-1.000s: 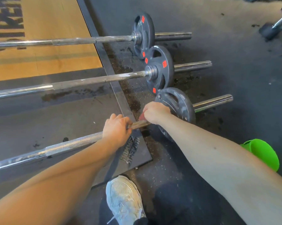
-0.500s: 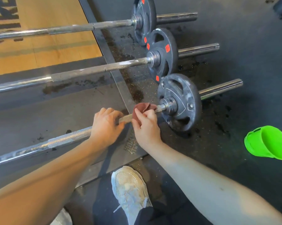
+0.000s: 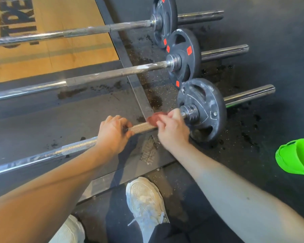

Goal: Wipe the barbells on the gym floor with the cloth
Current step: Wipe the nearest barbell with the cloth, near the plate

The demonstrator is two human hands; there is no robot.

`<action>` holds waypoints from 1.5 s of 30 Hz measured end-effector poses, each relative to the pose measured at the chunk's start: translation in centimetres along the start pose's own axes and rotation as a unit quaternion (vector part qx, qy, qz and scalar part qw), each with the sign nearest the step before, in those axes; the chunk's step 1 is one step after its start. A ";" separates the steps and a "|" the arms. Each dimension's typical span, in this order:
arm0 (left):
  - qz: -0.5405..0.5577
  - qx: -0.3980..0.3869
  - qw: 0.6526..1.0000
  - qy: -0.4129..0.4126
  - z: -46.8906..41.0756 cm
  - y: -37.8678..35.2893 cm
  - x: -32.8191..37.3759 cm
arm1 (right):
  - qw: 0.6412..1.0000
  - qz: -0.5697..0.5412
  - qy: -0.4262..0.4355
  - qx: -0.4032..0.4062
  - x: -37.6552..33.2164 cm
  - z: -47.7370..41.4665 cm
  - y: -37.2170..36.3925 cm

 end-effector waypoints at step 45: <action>0.048 -0.005 0.999 0.013 0.1 -0.4 -0.2 | 0.982 -0.133 -0.076 0.107 2.5 1.7 -1.5</action>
Point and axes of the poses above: each hand's wrist, its own z-axis away from the middle knuckle, its own y-axis out of the back of the hand, x = y × z, the point moved 2 cm from there along -z, towards the middle knuckle, and after that the axes turned 11 degrees about -z, right-handed, at the moved point
